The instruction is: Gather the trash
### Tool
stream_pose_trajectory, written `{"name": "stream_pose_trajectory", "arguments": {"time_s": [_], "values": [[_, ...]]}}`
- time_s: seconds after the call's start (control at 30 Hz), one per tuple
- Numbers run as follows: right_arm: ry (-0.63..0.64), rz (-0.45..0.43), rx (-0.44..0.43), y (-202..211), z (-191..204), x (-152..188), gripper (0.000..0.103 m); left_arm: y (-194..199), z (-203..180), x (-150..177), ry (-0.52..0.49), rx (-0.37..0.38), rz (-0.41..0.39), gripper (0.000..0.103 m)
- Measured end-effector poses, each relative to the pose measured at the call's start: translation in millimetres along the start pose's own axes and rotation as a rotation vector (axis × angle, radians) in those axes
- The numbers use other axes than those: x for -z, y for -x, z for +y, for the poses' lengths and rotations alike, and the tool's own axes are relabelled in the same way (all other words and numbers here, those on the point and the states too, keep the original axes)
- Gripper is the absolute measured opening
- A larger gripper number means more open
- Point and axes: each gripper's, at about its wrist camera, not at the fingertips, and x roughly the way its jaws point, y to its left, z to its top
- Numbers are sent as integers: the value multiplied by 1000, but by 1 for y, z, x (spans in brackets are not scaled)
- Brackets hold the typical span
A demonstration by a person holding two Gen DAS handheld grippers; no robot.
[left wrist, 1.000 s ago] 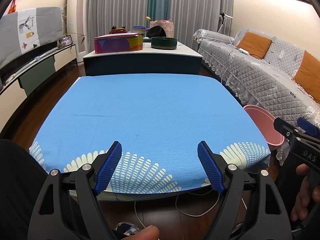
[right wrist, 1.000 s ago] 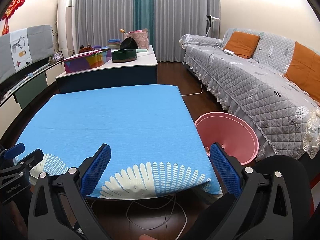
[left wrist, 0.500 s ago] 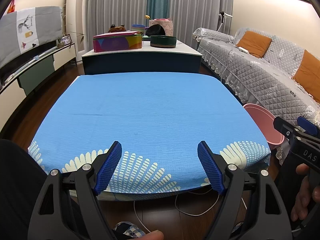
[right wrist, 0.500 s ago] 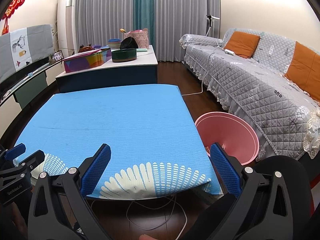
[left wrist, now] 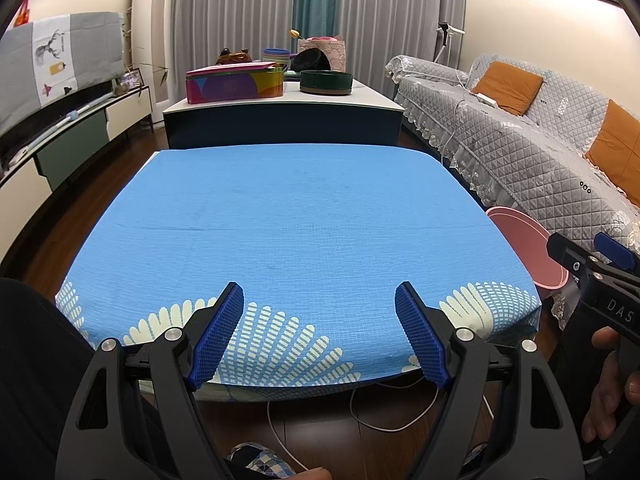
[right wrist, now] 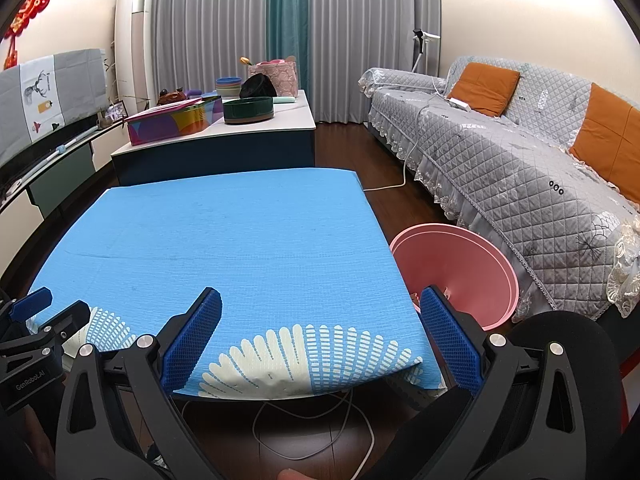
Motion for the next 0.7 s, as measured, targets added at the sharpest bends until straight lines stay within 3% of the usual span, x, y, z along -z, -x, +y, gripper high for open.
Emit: {"name": "stream_pose_trajectory", "arguments": {"time_s": [0.7], "values": [[0, 1, -1, 0, 0, 0, 98, -3, 1, -1, 3, -5, 19, 76]]}}
